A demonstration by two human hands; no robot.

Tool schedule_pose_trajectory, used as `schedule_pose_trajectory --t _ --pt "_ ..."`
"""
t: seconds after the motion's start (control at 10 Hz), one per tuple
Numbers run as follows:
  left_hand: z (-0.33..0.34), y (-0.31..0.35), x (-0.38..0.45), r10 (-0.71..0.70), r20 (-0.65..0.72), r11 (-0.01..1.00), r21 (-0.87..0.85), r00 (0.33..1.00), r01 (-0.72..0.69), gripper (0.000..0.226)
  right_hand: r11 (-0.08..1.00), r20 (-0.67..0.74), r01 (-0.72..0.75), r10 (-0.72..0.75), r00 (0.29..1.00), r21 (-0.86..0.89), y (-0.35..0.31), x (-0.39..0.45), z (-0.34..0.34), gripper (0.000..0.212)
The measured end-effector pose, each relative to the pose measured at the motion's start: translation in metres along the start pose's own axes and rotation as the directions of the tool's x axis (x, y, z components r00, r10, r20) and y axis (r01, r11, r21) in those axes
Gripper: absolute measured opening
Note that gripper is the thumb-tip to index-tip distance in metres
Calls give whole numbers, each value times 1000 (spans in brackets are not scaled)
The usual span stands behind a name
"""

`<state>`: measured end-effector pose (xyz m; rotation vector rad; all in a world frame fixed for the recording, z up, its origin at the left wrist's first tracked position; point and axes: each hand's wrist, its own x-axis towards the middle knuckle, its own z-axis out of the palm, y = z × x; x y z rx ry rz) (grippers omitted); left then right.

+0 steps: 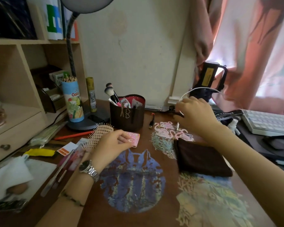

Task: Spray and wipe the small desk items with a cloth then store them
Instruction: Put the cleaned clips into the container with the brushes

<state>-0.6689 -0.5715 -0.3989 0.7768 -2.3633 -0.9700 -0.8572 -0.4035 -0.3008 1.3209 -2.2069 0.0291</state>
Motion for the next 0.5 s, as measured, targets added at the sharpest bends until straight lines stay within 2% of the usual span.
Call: schedule_pose_trajectory --t 0.1,0.3,0.5 --pt "0 4 0 5 -9 1000 20 1000 -5 17 992 37 -12 17 999 -125 10 -27 -4 24" --pt "-12 27 -1 83 -21 993 90 996 -81 15 985 124 -85 105 987 -151 30 -65 -15 24" --pt "-39 62 2 211 -51 957 214 976 -195 19 982 96 -113 128 987 -149 46 -82 -48 32"
